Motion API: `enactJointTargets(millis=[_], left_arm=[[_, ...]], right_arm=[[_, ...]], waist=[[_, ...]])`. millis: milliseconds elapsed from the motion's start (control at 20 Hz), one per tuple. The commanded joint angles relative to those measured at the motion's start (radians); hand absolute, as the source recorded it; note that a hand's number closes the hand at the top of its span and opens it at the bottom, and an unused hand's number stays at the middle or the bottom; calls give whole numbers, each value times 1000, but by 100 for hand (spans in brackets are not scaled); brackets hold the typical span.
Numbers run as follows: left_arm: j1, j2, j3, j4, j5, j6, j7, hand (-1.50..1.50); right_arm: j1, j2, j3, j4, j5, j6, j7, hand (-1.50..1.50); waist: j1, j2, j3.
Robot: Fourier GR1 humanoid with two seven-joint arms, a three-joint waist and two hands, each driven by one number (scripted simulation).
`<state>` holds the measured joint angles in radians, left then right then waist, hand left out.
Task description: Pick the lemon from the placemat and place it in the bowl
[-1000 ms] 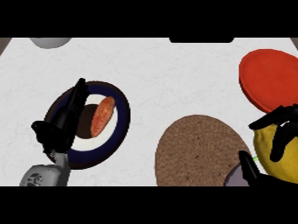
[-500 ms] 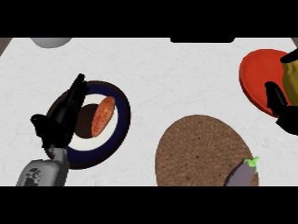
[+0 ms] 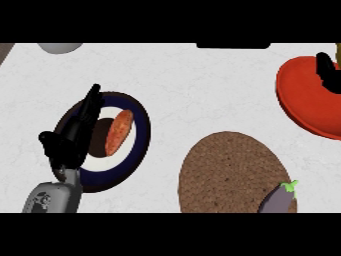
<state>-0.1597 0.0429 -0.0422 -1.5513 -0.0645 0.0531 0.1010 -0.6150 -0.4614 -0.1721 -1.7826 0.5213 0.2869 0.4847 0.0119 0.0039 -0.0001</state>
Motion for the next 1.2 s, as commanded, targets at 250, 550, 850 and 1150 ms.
enactJointTargets(millis=[250,550,850,1150], left_arm=[[9,-2,-16,-21,-16,2,18,0],[-19,6,13,12,-1,-5,14,0],[46,-6,-13,-31,-13,-3,-20,0],[38,-11,-18,-27,0,-18,0,0]], right_arm=[[-20,-65,-52,428,139,-187,-307,150],[8,-91,-78,721,182,-323,-554,150],[-91,-129,-95,1010,164,-252,-637,150],[-146,-153,-165,1217,72,-138,-772,-150]], waist=[[1,0,0],[1,2,1],[12,2,1],[16,3,2]])
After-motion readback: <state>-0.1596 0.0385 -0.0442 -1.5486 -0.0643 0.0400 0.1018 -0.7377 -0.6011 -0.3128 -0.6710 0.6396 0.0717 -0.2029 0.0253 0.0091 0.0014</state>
